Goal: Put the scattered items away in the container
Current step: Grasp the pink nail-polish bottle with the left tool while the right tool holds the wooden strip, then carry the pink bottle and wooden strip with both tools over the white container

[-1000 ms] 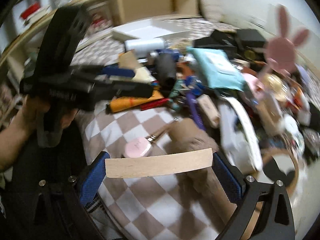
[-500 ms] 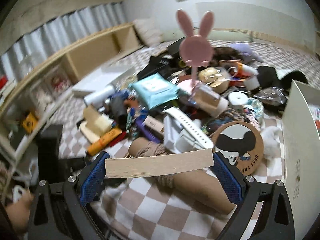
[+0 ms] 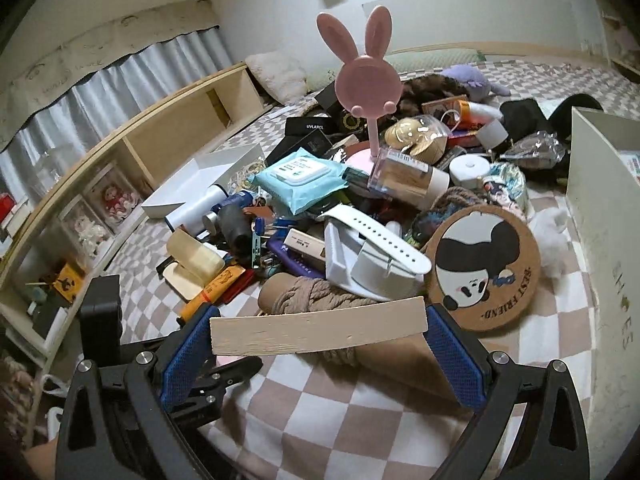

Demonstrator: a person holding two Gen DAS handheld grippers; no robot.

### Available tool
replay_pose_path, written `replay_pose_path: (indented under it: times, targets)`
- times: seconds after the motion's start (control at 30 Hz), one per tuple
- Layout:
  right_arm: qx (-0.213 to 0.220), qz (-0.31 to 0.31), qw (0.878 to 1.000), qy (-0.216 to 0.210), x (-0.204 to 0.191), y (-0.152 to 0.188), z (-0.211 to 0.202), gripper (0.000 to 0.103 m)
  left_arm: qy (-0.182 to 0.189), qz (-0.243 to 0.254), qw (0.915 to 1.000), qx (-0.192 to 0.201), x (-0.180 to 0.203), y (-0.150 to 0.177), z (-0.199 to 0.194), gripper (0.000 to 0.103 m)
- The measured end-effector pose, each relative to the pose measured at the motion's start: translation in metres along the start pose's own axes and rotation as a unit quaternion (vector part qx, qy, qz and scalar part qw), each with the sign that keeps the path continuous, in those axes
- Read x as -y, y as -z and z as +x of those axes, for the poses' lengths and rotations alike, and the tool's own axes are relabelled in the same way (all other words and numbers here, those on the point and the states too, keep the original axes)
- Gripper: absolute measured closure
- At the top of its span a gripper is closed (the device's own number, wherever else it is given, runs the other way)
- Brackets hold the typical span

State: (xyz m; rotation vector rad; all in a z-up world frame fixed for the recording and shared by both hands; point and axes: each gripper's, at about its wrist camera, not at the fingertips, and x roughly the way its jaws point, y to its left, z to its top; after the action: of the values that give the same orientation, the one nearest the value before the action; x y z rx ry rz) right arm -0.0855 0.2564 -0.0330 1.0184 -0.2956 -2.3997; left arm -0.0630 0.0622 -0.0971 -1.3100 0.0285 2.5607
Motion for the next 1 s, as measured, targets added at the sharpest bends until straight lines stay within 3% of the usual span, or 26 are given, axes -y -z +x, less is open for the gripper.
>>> replay_pose_path:
  times: [0.6, 1.0]
  targets:
    - [-0.018, -0.003, 0.999, -0.036, -0.008, 0.012, 0.003, 0.002, 0.018, -0.008, 0.9998, 0.001, 0.014, 0.008, -0.015, 0.065]
    - [-0.017, 0.015, 0.998, -0.05, -0.003, 0.012, 0.002, 0.002, 0.025, -0.045, 0.9984, 0.025, 0.002, 0.0, -0.032, 0.065]
